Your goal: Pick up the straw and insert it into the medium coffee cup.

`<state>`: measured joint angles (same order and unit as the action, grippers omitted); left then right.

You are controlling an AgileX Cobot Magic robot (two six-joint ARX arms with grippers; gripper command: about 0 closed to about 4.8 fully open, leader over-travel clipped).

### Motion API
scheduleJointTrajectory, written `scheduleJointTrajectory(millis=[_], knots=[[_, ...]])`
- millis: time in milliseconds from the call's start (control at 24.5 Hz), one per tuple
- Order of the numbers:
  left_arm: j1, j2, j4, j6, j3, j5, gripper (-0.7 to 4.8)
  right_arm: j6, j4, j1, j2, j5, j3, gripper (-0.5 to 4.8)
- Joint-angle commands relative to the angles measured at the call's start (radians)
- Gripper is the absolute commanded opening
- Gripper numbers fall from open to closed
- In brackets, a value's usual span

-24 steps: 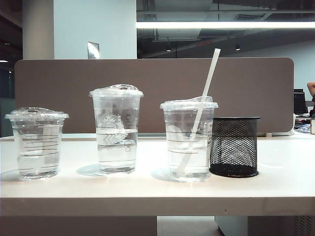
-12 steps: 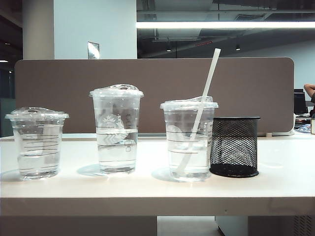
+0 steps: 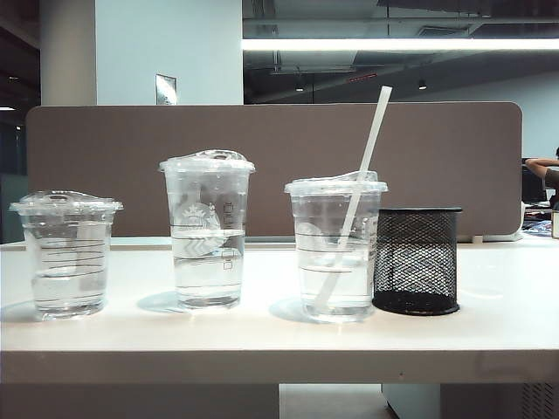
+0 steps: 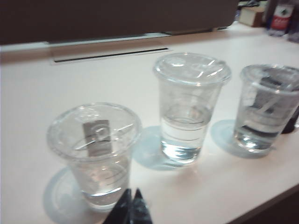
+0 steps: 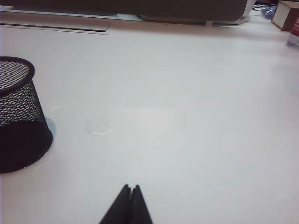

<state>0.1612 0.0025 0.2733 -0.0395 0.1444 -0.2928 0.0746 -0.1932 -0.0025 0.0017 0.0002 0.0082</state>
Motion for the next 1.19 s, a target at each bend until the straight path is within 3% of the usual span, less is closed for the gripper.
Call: scheduleJointTrajectory(millis=[41, 204, 450, 613, 777, 1186], knots=[[-0.007, 0.005, -0.012, -0.039, 0.003, 0.013, -0.03, -0.003, 0.011, 0.0, -0.001, 0.004, -0.007, 0.0], [-0.033, 0.005, 0.018, -0.084, -0.019, 0.026, -0.03, -0.003, 0.013, 0.0, -0.001, 0.003, -0.007, 0.0], [-0.108, 0.005, -0.099, -0.036, -0.13, 0.055, -0.03, -0.003, 0.011, 0.0, -0.001, 0.003, -0.007, 0.0], [-0.111, 0.005, -0.1, -0.007, -0.135, 0.188, -0.03, -0.003, 0.011, 0.001, -0.001, 0.003, -0.007, 0.0], [-0.111, 0.005, -0.086, 0.088, -0.135, 0.296, -0.03, -0.003, 0.011, 0.001, -0.001, 0.003, -0.007, 0.0], [-0.111, 0.005, -0.088, 0.1, -0.135, 0.289, -0.03, -0.003, 0.011, 0.001, -0.001, 0.001, -0.007, 0.0]])
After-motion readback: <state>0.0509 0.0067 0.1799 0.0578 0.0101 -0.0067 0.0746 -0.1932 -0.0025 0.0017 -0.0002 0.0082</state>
